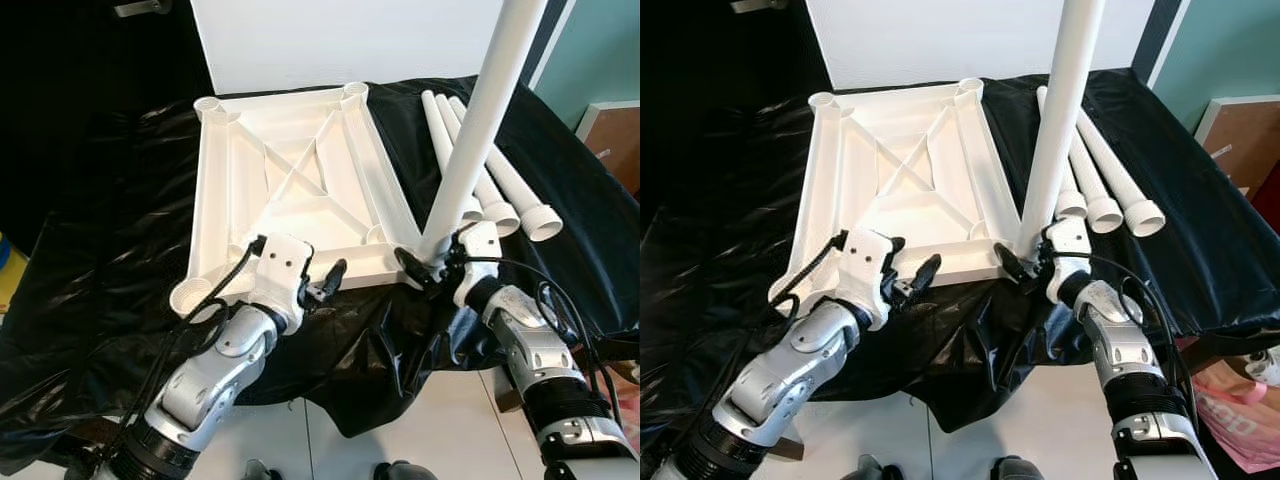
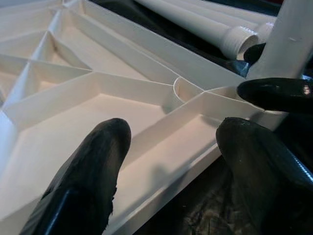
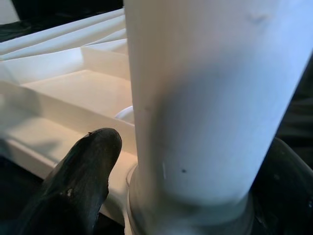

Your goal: Building children table

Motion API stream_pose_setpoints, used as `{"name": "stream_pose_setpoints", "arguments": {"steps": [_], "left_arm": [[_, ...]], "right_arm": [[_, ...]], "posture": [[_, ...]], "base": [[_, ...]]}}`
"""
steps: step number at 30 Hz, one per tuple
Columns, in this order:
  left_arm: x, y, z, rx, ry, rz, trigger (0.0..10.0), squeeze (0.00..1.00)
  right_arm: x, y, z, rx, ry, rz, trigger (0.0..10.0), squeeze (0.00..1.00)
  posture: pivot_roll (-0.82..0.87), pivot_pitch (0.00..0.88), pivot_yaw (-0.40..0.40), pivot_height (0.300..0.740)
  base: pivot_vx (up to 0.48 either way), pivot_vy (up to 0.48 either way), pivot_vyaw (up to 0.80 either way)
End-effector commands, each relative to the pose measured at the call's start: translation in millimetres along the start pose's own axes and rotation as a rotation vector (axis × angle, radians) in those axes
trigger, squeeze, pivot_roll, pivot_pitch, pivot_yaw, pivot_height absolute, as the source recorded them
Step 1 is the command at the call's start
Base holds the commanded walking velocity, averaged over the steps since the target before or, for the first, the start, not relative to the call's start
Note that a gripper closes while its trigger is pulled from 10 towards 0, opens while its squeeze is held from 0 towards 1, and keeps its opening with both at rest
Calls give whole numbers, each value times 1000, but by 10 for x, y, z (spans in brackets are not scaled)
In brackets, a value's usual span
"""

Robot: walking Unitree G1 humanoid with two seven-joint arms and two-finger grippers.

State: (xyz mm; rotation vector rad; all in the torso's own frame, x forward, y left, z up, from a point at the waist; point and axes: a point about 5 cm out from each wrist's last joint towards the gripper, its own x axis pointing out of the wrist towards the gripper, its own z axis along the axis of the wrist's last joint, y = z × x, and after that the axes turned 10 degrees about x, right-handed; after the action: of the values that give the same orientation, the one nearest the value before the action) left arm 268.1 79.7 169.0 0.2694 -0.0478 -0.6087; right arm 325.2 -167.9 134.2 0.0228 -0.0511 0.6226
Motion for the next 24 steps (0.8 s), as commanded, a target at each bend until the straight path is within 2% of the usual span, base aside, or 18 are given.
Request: {"name": "stream_pose_setpoints", "arguments": {"steps": [1,8,12,16,20,21,24], "left_arm": [[-70,-191,-3,19,-24,-437,10000,0],[-105,-119,-22,39,25,-447,10000,0],[-80,-96,-34,51,28,-432,10000,0],[-72,-87,-93,61,54,-430,10000,0],[-82,-106,-140,55,75,-421,10000,0],[-108,-156,-138,28,69,-445,10000,0],[-141,-230,-140,49,56,-484,10000,0]], "right_arm": [[13,196,-152,33,48,111,10000,0],[32,417,-219,85,9,169,10000,0],[19,442,-237,91,5,172,10000,0],[0,417,-225,85,-4,148,10000,0],[-47,308,-134,45,-23,130,10000,0],[-67,235,-77,17,-25,135,10000,0],[-69,154,-27,-18,-12,157,10000,0]], "posture": [[-128,151,13,740],[-149,129,13,740],[-157,129,4,740],[-163,127,-1,740],[-167,118,7,740],[-166,114,12,740],[-166,104,13,740]], "base": [[0,0,0],[0,0,0],[0,0,0],[0,0,0],[0,0,0],[0,0,0],[0,0,0]]}}
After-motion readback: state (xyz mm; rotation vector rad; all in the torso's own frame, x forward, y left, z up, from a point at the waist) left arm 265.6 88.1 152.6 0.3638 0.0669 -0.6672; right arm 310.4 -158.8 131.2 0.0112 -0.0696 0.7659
